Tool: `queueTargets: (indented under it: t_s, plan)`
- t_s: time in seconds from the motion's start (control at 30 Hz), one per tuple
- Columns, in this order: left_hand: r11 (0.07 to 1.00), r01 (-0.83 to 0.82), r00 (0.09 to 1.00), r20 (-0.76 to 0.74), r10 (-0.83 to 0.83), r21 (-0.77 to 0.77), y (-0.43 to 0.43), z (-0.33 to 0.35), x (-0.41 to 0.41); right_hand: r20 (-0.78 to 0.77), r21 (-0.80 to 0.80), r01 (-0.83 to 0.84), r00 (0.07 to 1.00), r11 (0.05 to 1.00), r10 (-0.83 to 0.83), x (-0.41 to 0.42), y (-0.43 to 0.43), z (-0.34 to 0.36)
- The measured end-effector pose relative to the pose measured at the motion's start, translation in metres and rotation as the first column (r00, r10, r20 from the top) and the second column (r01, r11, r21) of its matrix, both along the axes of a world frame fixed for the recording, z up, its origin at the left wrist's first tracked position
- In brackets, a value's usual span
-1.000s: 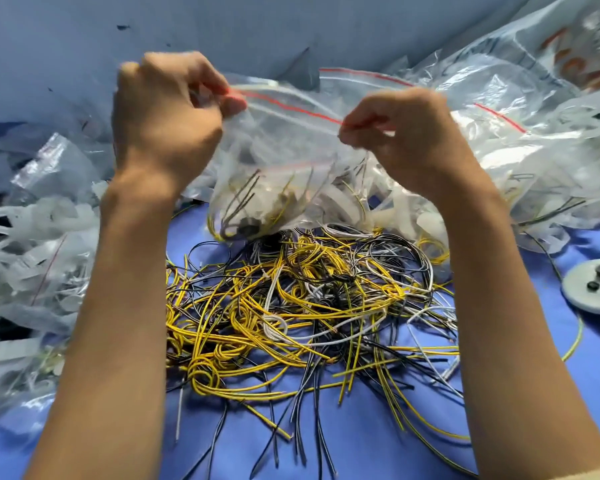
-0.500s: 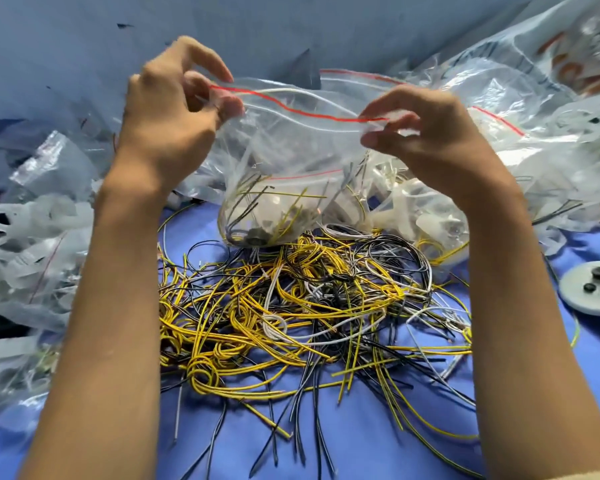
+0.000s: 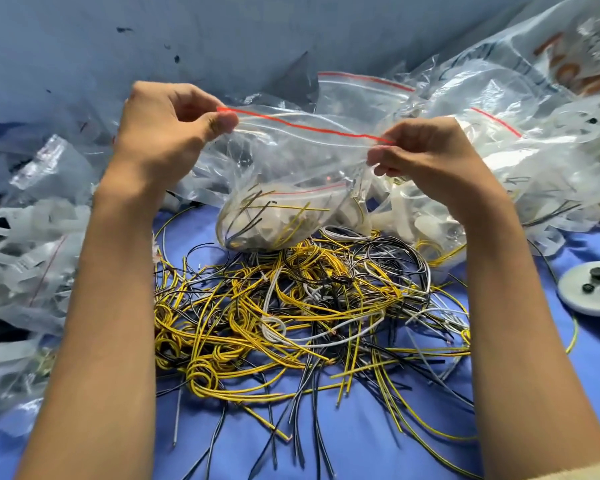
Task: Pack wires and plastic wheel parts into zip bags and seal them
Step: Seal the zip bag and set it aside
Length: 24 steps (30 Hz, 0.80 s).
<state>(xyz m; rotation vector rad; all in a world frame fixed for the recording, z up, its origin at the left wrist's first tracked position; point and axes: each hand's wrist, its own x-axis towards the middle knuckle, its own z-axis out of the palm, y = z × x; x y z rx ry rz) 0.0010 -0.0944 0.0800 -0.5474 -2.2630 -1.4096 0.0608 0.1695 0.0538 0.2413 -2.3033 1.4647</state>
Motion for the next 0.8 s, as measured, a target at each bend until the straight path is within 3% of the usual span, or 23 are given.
queueTargets:
  t_s: [0.23,0.4,0.6,0.8]
  plan:
    - [0.998,-0.027,0.977,-0.211,0.038,0.056,-0.007,0.023,0.02,-0.387,-0.112,-0.031,0.922,0.993,-0.015,0.007,-0.014,0.028]
    - [0.994,0.095,0.992,-0.09,-0.09,0.053,-0.007,0.015,0.018,-0.337,-0.124,0.058,0.936,0.991,-0.097,0.007,-0.008,0.021]
    - [0.983,0.139,0.975,-0.192,-0.114,0.12,-0.003,0.016,0.016,-0.361,-0.12,0.031,0.93,0.992,-0.072,0.01,-0.004,0.021]
    - [0.983,0.126,0.972,-0.214,-0.095,0.133,-0.001,0.015,0.016,-0.431,-0.015,0.098,0.897,0.995,-0.094,0.009,-0.008,0.022]
